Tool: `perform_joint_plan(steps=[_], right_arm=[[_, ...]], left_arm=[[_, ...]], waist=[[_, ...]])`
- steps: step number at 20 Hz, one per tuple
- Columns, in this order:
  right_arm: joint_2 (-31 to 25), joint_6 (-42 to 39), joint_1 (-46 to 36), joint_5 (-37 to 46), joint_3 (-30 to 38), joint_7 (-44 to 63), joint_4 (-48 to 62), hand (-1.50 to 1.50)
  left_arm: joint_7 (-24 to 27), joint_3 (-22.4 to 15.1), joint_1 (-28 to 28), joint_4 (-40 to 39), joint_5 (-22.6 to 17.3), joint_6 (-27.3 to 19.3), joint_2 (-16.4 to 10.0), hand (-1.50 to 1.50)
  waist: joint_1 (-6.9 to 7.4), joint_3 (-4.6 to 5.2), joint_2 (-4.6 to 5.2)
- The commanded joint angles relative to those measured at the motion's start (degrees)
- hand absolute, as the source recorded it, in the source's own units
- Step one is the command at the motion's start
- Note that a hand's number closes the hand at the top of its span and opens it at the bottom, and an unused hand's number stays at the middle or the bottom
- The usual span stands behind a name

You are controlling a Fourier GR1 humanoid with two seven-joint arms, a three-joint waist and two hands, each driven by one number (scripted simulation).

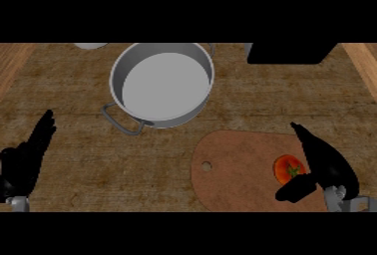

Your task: Pick the tomato from the cutting board and place it in the pot

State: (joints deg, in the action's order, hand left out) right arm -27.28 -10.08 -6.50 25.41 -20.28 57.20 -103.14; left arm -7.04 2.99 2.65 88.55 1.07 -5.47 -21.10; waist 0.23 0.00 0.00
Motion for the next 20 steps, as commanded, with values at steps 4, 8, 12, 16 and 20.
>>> perform_joint_plan(steps=[4, 8, 12, 16, 20], right_arm=[[2.17, -1.68, 3.80, 5.25, 2.38, -4.49, 3.70, -1.50], [6.91, -0.82, 0.67, 7.91, 2.92, -5.42, 9.06, -1.50], [7.83, -3.90, 1.91, 8.58, 5.30, -6.77, 8.48, -1.50], [7.05, -1.06, 2.82, 11.83, 2.69, -16.17, 13.09, 1.50], [9.32, -4.97, 0.59, 13.84, 4.52, -12.72, 10.28, 1.50]], left_arm=[[-0.36, 1.51, -1.53, -0.15, 2.25, 0.77, 2.07, 0.00], [0.73, 4.99, -3.02, -3.46, 0.13, 4.72, 0.47, 0.00], [-3.04, 2.69, -1.73, 2.24, 4.54, 1.84, 4.12, 0.00], [-3.29, 3.58, -3.66, -0.25, 3.90, 3.01, 3.76, 0.00], [-3.82, 4.09, -3.08, 1.03, 5.39, 3.75, 4.46, 0.00]], waist=[[-0.25, 0.00, -0.02], [-0.10, 0.00, 0.02], [-0.15, -0.01, -0.03], [-0.22, -0.01, 0.02], [-0.14, -0.01, -0.02]])
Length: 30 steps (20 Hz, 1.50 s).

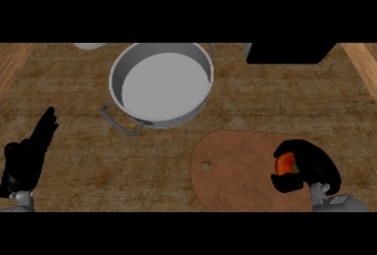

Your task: Pick the tomato from the cutting board and place it in the pot

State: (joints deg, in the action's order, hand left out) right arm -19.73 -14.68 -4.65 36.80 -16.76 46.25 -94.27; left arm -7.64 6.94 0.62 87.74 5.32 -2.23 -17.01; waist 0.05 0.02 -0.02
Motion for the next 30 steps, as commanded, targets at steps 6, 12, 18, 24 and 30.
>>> perform_joint_plan(steps=[6, 12, 18, 24, 30], right_arm=[[11.36, -0.23, -6.05, 7.74, -6.12, 4.75, 3.32, 1.50], [19.47, 1.35, -22.39, 7.41, -16.27, 13.53, 10.56, 1.50], [19.65, 6.07, -35.39, 8.50, -19.05, 20.14, 19.58, 1.50], [19.69, 9.76, -49.85, 16.69, -20.93, 24.94, 25.43, 1.50], [19.69, 12.95, -62.73, 21.87, -19.10, 30.23, 30.18, 1.50]], left_arm=[[-3.51, 0.41, -1.31, 3.19, 0.64, 2.06, 0.55, 0.00], [0.31, -3.96, -4.32, 0.42, 1.73, 4.07, 2.05, 0.00], [0.59, -4.94, -6.39, 0.17, 2.00, 4.91, 1.96, 0.00], [-0.12, -5.45, -7.05, -2.26, 3.04, 4.67, 2.10, 0.00], [0.06, -4.95, -7.52, -2.23, 2.55, 4.73, 2.09, 0.00]], waist=[[0.89, -0.04, 0.02], [11.04, 0.21, 2.11], [12.60, 0.33, 1.74], [11.77, 0.52, 1.21], [11.13, 0.43, 0.74]])
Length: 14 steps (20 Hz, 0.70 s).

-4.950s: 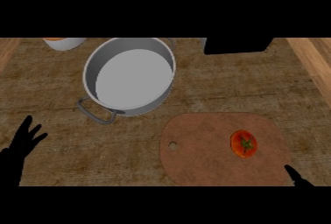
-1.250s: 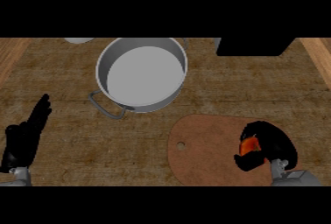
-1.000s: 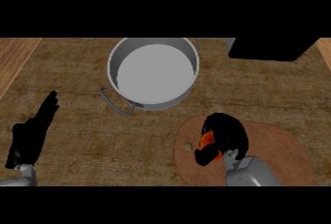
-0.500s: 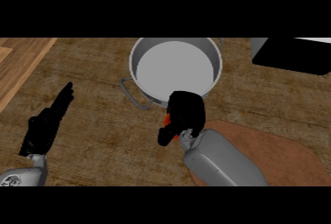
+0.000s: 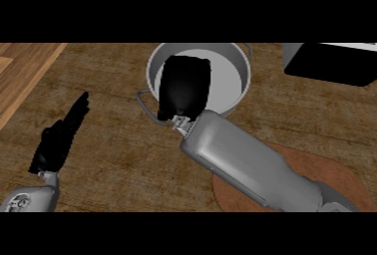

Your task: Pick the tomato from the cutting board and place it in the pot

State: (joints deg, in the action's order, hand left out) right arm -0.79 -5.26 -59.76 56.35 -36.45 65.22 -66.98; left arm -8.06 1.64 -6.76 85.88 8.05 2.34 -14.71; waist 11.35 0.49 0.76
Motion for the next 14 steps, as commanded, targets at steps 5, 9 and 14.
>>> perform_joint_plan(steps=[5, 9, 14], right_arm=[[0.74, 8.30, -13.15, 1.97, 2.94, 14.29, 5.37, 1.50], [0.74, 13.41, -16.13, 2.86, 4.45, 13.28, 9.88, 1.50], [0.74, 18.14, -19.33, 3.28, 6.12, 11.49, 15.88, 1.50]], left_arm=[[-0.58, 0.19, -2.13, -0.55, 0.77, -1.16, 0.34, 0.00], [-1.01, 0.34, -2.30, -0.97, 0.46, -1.15, 0.64, 0.00], [-0.77, 0.15, -2.00, -1.99, 0.94, -1.81, 1.31, 0.00]], waist=[[-0.48, -0.15, 0.07], [-0.83, -0.17, 0.62], [-2.01, -0.17, 0.99]])
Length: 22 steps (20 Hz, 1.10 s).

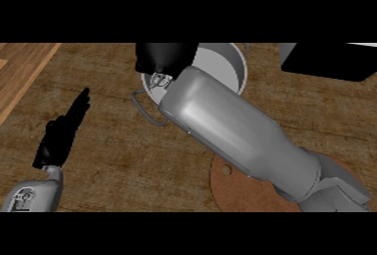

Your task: Pick the tomato from the cutting board and place it in the pot

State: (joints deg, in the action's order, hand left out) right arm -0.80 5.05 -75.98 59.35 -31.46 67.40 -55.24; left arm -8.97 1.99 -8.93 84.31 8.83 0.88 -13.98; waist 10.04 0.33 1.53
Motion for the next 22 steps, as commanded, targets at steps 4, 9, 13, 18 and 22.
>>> perform_joint_plan(steps=[4, 9, 13, 18, 22], right_arm=[[0.76, 11.96, -3.83, -0.79, 2.36, 6.77, 8.69, 1.50], [0.77, 14.32, -6.74, -1.12, 5.91, 1.81, 17.60, 1.50], [0.77, 19.08, -6.51, -2.36, 8.49, -3.92, 23.56, 1.50], [0.78, 20.54, -7.07, -3.65, 9.77, -8.54, 31.50, 1.50], [0.79, 22.82, -6.38, -4.27, 11.70, -12.63, 36.25, 1.50]], left_arm=[[1.48, 1.45, 0.90, -0.93, -0.29, 0.20, -1.10, 0.00], [1.86, 1.04, 1.31, -1.43, 0.94, -1.82, 0.36, 0.00], [1.74, 2.94, 1.95, 0.07, -1.13, 0.02, -1.48, 0.00], [1.69, 2.10, 1.72, 0.35, -0.45, -0.95, -0.19, 0.00], [1.62, 1.64, 1.19, 0.13, -0.10, -1.38, 0.49, 0.00]], waist=[[-1.37, -0.05, 0.28], [-2.70, -0.07, 0.58], [-2.85, -0.15, 0.52], [-2.24, -0.13, 0.93], [-2.14, -0.19, 1.60]])
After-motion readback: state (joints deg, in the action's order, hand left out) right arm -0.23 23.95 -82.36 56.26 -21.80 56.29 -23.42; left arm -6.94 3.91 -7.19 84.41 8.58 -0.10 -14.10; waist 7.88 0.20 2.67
